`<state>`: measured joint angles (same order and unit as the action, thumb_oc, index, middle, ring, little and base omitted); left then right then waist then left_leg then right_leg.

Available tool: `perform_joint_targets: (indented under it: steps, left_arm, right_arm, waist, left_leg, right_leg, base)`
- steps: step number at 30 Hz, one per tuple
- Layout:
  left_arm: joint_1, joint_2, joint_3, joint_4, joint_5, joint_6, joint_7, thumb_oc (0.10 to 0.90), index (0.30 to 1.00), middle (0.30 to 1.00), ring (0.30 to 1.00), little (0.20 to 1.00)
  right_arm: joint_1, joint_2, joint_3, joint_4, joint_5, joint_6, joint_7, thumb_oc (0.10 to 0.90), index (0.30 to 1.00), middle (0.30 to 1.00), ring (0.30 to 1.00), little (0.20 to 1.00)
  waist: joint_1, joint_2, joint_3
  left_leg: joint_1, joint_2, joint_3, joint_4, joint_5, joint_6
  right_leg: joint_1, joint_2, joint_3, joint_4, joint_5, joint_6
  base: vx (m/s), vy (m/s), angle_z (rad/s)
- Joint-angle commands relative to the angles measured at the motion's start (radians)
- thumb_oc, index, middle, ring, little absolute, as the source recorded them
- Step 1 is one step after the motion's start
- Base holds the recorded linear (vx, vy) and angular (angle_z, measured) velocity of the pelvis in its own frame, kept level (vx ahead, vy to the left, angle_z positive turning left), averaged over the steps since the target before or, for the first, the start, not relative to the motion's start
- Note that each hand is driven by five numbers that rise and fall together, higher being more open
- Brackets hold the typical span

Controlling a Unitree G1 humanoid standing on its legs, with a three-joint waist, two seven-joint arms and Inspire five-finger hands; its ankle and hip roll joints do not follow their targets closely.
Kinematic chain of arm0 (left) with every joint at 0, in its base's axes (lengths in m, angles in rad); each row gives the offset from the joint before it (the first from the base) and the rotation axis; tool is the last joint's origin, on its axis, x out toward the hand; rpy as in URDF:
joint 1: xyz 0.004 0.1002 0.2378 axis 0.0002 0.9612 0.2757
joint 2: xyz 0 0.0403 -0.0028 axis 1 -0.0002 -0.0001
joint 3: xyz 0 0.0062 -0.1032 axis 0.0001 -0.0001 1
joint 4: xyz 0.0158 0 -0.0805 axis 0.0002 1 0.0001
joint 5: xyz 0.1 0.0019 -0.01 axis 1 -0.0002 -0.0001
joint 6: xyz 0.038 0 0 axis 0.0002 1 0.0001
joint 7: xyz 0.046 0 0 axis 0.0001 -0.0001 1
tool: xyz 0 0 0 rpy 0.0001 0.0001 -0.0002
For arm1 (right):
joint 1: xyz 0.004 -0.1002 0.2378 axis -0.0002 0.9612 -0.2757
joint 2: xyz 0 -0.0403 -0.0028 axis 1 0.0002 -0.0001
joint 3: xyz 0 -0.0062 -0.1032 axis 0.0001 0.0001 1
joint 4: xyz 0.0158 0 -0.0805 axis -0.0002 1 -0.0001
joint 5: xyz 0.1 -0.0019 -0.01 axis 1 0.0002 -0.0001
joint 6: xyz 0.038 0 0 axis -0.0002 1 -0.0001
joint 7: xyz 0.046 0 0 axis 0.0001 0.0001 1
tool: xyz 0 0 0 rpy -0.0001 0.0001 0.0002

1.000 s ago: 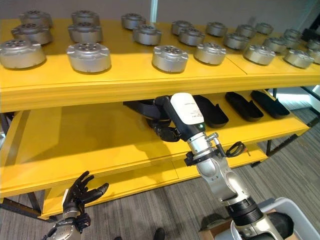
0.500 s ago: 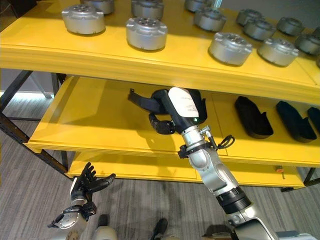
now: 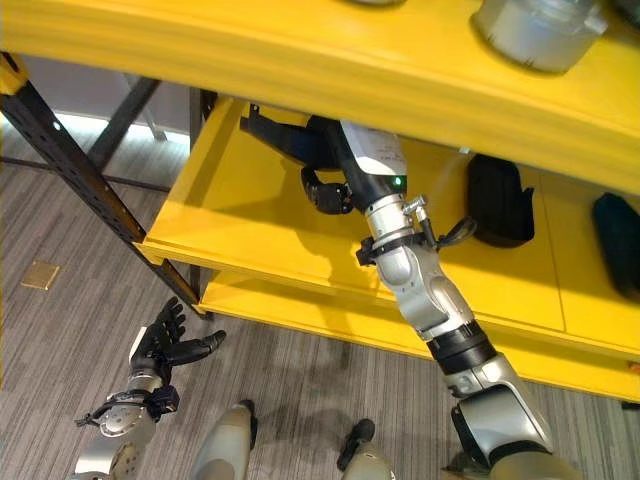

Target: Move parts from the plastic box to the shelf.

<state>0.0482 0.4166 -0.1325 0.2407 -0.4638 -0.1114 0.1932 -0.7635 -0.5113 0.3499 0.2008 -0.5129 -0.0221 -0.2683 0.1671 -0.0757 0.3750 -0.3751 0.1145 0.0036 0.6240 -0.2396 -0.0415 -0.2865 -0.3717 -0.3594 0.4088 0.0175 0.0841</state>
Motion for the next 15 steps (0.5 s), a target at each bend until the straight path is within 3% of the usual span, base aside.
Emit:
perform_joint_targets:
  steps: [1, 8, 15]
  left_arm:
    - [-0.010, 0.014, 0.013, -0.132, 0.018, -0.091, 0.029, 0.900, 1.000, 1.000, 1.000, 1.000]
    - [-0.048, 0.000, -0.007, -0.146, 0.004, -0.101, 0.057, 0.900, 1.000, 1.000, 1.000, 1.000]
    - [-0.042, -0.006, 0.000, -0.141, -0.010, -0.111, 0.066, 0.900, 1.000, 1.000, 1.000, 1.000]
  right_arm:
    - [-0.139, -0.065, -0.049, -0.046, -0.037, 0.016, -0.103, 0.400, 0.300, 0.300, 0.300, 0.300]
    - [-0.238, -0.125, -0.032, 0.128, -0.008, 0.057, -0.139, 0.400, 0.300, 0.300, 0.300, 0.300]
    - [-0.285, -0.162, -0.029, 0.255, 0.026, 0.071, -0.178, 0.400, 0.300, 0.300, 0.300, 0.300]
  waist:
    - [-0.025, 0.013, -0.008]
    - [-0.031, 0.038, 0.061]
    - [-0.030, 0.059, 0.084]
  left_leg:
    - [-0.067, 0.042, 0.004, 0.020, 0.060, -0.020]
    - [-0.249, 0.029, -0.011, 0.158, 0.033, -0.008]
    - [-0.331, 0.033, -0.010, 0.206, 0.027, 0.000]
  right_leg:
    - [0.010, 0.005, 0.044, 0.157, -0.129, 0.036]
    - [-0.177, -0.015, 0.081, 0.312, -0.174, 0.013]
    - [-0.285, -0.019, 0.106, 0.371, -0.179, 0.004]
  base:
    - [-0.12, 0.045, -0.06]
    - [-0.12, 0.019, -0.05]
    - [-0.07, 0.001, 0.00]
